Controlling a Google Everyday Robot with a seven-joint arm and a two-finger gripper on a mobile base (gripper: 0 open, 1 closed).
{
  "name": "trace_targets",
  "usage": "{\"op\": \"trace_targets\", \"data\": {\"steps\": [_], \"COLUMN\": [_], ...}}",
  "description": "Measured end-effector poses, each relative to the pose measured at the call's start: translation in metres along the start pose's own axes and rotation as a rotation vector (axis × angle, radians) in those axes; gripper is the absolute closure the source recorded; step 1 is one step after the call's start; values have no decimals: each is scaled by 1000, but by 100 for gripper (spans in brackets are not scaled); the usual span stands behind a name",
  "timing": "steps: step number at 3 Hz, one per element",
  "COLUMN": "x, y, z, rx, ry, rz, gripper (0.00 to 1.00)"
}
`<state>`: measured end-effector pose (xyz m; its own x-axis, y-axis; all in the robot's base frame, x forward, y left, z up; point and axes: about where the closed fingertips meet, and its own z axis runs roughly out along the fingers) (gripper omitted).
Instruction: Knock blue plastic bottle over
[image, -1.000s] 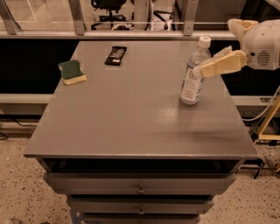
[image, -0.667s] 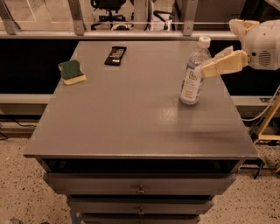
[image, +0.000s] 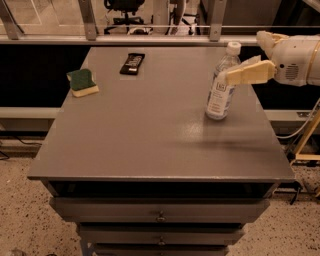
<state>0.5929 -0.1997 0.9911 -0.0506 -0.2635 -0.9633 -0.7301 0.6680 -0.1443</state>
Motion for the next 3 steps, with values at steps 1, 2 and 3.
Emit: {"op": "trace_targets", "data": {"steps": [1, 2, 3], "x": [20, 39, 55], "y": [-8, -12, -12], "z": [13, 17, 16], "rx": [-7, -5, -3], "ry": [-42, -59, -74], "rz": [64, 97, 111], "gripper": [0, 0, 17]}}
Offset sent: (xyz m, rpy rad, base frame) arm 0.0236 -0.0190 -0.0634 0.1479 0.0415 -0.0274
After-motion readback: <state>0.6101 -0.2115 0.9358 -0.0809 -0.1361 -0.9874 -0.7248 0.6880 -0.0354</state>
